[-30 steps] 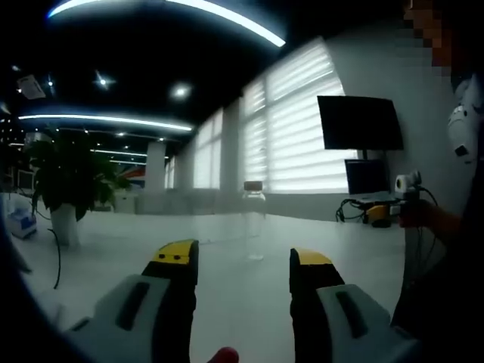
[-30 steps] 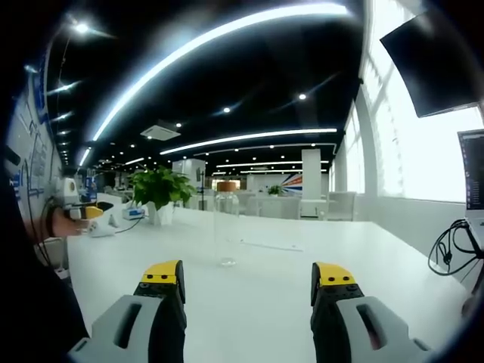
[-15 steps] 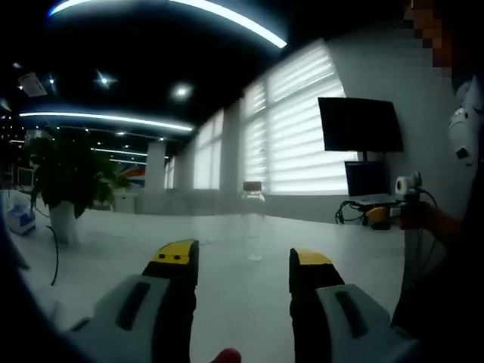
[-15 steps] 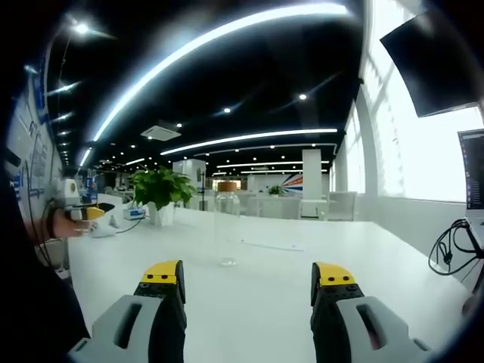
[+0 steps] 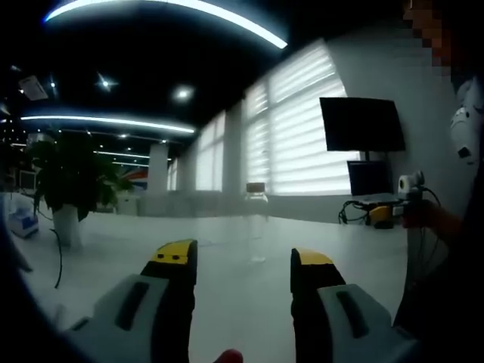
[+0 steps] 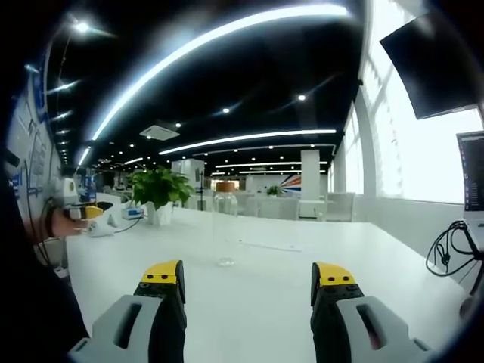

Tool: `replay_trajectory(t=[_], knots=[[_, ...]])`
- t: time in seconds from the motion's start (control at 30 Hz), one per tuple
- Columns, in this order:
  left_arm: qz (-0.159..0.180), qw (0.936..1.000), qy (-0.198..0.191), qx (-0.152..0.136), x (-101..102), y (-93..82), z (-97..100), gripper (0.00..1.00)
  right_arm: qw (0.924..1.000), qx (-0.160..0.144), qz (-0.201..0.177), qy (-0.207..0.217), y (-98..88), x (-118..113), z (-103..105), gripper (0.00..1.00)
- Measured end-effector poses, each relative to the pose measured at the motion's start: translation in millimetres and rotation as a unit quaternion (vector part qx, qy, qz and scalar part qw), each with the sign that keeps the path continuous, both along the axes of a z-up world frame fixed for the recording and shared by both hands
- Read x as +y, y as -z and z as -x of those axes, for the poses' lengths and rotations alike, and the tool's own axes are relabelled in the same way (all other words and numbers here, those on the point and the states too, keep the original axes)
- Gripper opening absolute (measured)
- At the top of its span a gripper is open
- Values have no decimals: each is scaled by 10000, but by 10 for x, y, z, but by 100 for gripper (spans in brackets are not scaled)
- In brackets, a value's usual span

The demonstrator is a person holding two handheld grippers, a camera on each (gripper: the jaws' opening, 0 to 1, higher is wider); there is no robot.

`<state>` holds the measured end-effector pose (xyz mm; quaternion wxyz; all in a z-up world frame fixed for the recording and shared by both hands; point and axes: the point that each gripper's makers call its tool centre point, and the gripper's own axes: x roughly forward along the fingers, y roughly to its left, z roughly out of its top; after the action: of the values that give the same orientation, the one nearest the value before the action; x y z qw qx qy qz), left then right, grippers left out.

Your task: Open cup lid place lid on tabletop

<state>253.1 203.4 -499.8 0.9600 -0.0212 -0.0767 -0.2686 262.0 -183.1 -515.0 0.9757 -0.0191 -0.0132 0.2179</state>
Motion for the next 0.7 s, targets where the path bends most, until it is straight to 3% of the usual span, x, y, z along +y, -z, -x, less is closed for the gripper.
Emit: replay_trajectory(t=[0.23, 0.7], knots=[[27, 10000, -5, -12, 4, -16, -14, 48, 10000, -29, -22, 6, -30, 0, 3, 62], [10, 9999, -7, 114, 38, 111, -70, 50, 10000, -16, 18, 53, -7, -2, -21, 61]])
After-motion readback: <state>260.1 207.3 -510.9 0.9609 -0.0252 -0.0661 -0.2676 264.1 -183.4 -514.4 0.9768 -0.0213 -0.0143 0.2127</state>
